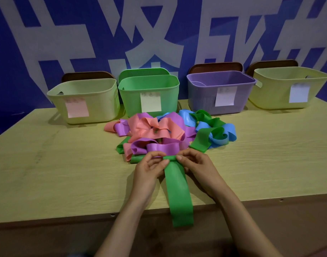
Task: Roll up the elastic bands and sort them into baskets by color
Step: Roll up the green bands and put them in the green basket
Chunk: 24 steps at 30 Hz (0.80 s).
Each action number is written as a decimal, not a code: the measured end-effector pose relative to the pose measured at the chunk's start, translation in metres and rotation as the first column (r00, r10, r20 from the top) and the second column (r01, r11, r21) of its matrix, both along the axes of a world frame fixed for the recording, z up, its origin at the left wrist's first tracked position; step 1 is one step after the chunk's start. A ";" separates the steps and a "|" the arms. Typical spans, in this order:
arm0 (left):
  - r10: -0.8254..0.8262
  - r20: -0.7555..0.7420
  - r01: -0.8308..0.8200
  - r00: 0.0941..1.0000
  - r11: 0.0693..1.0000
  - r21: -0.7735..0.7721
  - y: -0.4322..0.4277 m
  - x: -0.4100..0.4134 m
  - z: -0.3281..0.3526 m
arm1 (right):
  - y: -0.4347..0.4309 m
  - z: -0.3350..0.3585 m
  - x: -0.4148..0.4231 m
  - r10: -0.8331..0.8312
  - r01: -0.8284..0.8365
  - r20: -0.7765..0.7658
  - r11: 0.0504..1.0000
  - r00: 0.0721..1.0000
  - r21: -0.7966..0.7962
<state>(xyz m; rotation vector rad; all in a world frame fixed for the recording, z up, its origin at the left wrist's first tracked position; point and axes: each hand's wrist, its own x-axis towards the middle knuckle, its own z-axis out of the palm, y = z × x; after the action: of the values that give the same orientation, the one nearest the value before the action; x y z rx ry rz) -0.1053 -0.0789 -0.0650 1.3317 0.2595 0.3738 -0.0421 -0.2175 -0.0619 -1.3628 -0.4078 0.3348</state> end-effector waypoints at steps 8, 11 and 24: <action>-0.112 -0.046 0.116 0.993 0.989 0.091 -0.001 0.003 -0.002 | -0.001 -0.001 0.000 -0.002 0.009 -0.088 0.998 0.996 0.069; -0.083 -0.029 0.085 0.996 0.994 0.074 0.000 0.003 -0.002 | -0.003 0.000 0.000 0.000 0.008 -0.099 0.997 0.995 0.081; -0.023 0.002 0.023 1.000 0.996 0.083 0.001 0.000 -0.002 | -0.004 -0.001 -0.004 0.032 -0.034 -0.024 0.998 0.999 -0.055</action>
<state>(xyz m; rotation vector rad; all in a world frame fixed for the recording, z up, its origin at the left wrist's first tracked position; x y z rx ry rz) -0.1054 -0.0776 -0.0674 1.4146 0.2282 0.3705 -0.0456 -0.2214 -0.0625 -1.4057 -0.4043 0.3914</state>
